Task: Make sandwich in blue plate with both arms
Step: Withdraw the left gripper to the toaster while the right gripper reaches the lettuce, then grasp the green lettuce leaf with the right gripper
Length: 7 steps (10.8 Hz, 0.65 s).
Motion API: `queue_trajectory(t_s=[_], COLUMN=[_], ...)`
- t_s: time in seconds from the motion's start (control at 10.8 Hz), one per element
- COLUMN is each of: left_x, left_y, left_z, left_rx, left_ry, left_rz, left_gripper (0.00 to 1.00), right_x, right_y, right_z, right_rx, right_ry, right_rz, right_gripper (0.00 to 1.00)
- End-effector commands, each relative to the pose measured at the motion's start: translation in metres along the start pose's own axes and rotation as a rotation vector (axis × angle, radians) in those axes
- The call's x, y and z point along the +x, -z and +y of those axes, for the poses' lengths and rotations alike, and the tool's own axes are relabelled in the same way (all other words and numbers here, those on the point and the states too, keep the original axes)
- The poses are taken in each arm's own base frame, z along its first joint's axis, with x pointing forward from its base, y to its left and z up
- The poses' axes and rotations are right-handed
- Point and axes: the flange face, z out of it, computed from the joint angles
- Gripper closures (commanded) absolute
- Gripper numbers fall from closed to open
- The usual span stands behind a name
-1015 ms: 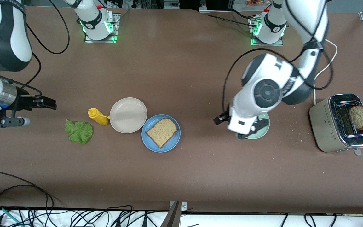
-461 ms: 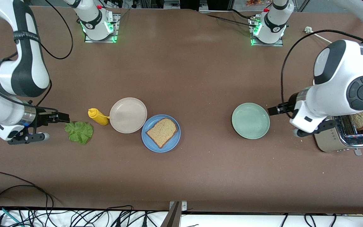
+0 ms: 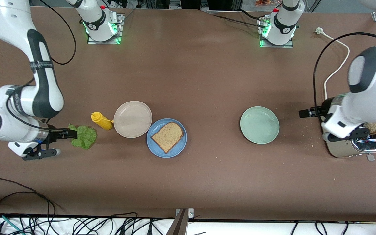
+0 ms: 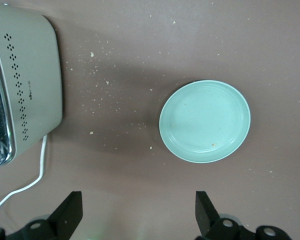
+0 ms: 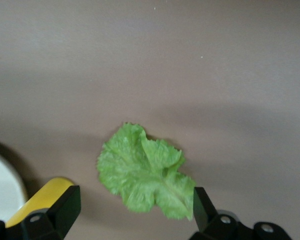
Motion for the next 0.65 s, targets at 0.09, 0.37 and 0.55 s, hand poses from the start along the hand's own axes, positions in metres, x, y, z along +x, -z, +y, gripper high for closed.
queue_trajectory(t_s=[0.09,0.37,0.55], left_x=[-0.028,-0.029,-0.030], left_y=[-0.023,-0.022,-0.021], left_z=[-0.031,-0.033,-0.032], left_rx=[-0.094,-0.096,-0.096], left_ry=[-0.019,-0.020,-0.022], left_rz=[0.122,0.138,0.139], left_gripper=[0.01,0.00,0.00], right_x=[-0.003,-0.005,-0.006], right_y=[-0.084,-0.108,-0.117], right_z=[0.028,0.030,0.027], right_rx=[0.002,0.015,0.019], right_ry=[0.038,0.033,0.035], right_rz=[0.022,-0.001,-0.014], right_gripper=[0.00,0.00,0.00])
